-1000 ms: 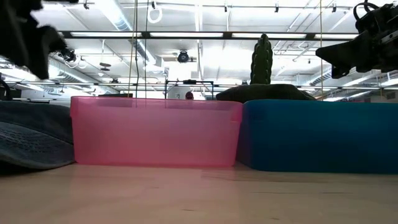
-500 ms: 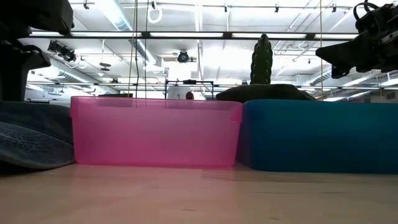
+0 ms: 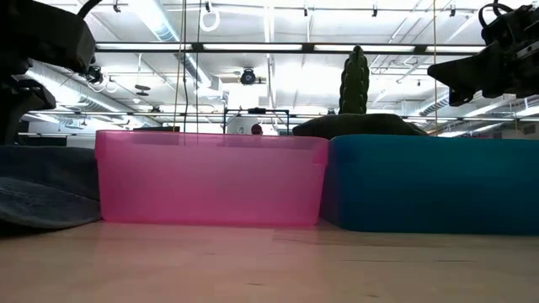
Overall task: Pick & Place hat
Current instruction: Put the bottom blue cap into the pink bin
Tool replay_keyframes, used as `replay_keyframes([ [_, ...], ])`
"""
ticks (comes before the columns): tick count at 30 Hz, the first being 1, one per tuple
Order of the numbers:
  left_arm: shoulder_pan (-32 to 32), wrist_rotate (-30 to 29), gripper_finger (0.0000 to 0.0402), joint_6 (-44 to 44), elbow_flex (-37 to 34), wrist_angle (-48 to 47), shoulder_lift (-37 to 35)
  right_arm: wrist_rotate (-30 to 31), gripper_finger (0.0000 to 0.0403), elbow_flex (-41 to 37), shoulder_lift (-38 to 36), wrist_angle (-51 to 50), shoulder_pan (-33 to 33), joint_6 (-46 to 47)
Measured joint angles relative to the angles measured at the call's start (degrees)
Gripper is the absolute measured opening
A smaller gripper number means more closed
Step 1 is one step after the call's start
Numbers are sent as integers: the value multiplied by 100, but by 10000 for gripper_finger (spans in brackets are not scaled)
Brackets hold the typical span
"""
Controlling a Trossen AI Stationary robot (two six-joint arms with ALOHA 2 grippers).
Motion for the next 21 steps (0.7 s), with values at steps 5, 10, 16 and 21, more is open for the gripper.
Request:
replay_keyframes([
  [5, 43, 296, 145, 10, 0, -10, -4, 0, 20, 0, 0, 2, 0, 1],
  [10, 216, 828, 29, 330, 46, -84, -3, 0, 20, 0, 0, 2, 0, 1],
  [16, 300, 812, 9, 797, 547, -672, 11, 0, 20, 0, 0, 2, 0, 0],
  [21, 81, 443, 8, 773, 1274, -1560, 11, 0, 20, 0, 1, 1, 0, 1],
])
